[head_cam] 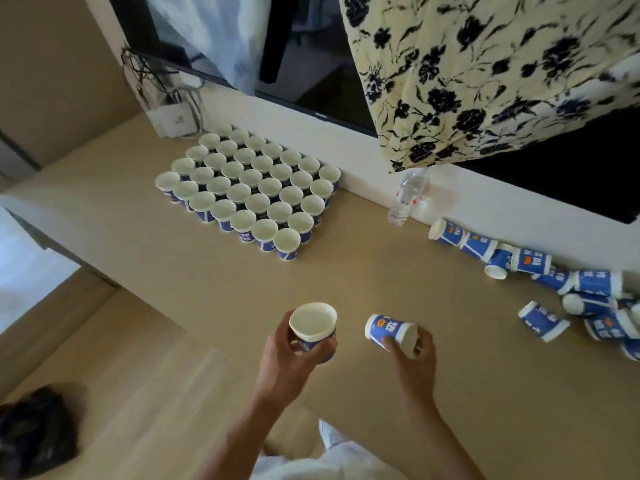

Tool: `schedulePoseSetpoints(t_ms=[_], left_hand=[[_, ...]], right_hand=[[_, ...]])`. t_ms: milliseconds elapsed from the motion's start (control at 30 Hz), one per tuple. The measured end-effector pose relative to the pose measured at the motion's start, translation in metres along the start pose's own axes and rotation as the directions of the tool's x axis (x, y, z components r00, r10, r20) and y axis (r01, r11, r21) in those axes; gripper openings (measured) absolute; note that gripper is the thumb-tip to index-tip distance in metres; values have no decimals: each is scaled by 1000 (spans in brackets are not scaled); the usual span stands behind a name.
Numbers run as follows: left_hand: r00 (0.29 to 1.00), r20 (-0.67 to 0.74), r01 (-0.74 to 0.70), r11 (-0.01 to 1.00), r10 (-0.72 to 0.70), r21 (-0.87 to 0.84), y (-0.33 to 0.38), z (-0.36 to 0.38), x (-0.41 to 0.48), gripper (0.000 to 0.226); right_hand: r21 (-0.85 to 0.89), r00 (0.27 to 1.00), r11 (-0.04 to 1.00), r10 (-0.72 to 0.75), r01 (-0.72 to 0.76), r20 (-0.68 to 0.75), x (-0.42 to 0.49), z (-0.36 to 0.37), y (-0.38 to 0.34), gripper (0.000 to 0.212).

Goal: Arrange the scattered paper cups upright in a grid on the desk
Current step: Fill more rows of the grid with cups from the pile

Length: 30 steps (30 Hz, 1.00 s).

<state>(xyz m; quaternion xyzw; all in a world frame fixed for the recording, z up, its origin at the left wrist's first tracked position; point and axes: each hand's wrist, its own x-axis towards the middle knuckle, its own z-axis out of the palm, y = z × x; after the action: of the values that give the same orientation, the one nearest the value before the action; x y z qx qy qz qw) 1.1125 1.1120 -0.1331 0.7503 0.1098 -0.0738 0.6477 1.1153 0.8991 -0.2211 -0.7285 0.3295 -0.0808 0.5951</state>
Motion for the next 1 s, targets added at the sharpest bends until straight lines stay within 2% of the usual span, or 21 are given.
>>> schedulePoseSetpoints(t_ms=[100, 367, 533, 800, 1000], left_hand=[[999, 33, -8, 1000, 9, -22, -6, -21, -3, 52], [987, 158, -37, 999, 41, -30, -14, -50, -2, 60], [976, 213, -36, 999, 41, -29, -22, -67, -3, 60], [983, 177, -32, 998, 40, -52, -33, -125, 7, 58], [996, 86, 27, 997, -20, -75, -37, -167, 22, 57]], right_hand=[[21, 999, 999, 40, -39, -26, -23, 10, -3, 56], [65, 992, 992, 109, -105, -63, -93, 21, 16, 55], [98, 997, 993, 68, -63, -46, -120, 39, 8, 54], [80, 999, 996, 32, -32, 3, -133, 92, -15, 72], [58, 999, 998, 16, -18, 31, -120, 140, -28, 56]])
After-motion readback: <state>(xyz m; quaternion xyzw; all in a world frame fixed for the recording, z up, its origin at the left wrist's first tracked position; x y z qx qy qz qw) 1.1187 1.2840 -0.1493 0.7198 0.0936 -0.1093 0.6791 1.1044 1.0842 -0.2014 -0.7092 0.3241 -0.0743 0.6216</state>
